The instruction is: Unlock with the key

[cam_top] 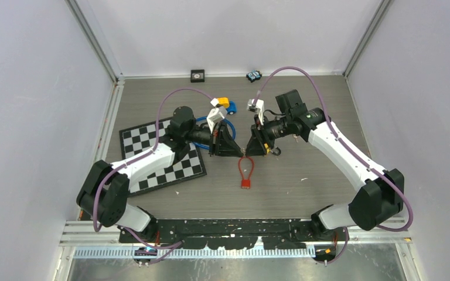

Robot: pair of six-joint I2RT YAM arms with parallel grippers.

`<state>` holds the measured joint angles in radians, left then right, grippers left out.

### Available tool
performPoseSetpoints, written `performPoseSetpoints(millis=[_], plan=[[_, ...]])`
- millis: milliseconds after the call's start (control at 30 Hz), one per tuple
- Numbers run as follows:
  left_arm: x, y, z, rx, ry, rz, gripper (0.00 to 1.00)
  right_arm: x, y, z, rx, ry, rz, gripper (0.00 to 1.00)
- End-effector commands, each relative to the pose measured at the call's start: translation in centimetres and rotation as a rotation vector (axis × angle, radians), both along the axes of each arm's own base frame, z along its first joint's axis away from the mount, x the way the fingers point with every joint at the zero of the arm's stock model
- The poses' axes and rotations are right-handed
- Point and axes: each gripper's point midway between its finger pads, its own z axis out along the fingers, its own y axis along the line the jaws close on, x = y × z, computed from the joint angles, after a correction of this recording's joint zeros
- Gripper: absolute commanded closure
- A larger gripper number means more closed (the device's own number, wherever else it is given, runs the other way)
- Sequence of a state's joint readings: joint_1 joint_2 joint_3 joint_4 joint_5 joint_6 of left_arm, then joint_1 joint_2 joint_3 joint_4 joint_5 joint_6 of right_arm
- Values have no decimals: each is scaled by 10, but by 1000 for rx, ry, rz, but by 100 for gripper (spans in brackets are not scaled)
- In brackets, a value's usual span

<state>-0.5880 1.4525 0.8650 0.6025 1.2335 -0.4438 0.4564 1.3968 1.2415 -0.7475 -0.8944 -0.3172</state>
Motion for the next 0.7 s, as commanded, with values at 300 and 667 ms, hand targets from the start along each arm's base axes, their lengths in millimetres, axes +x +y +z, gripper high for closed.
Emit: performPoseSetpoints(millis=[300, 667], plan=[[0, 5, 15, -48, -64, -3, 100, -29, 4, 25, 105, -40, 125, 48], [-2, 5, 19, -63, -33, -25, 100, -20, 7, 25, 120, -94, 125, 48]])
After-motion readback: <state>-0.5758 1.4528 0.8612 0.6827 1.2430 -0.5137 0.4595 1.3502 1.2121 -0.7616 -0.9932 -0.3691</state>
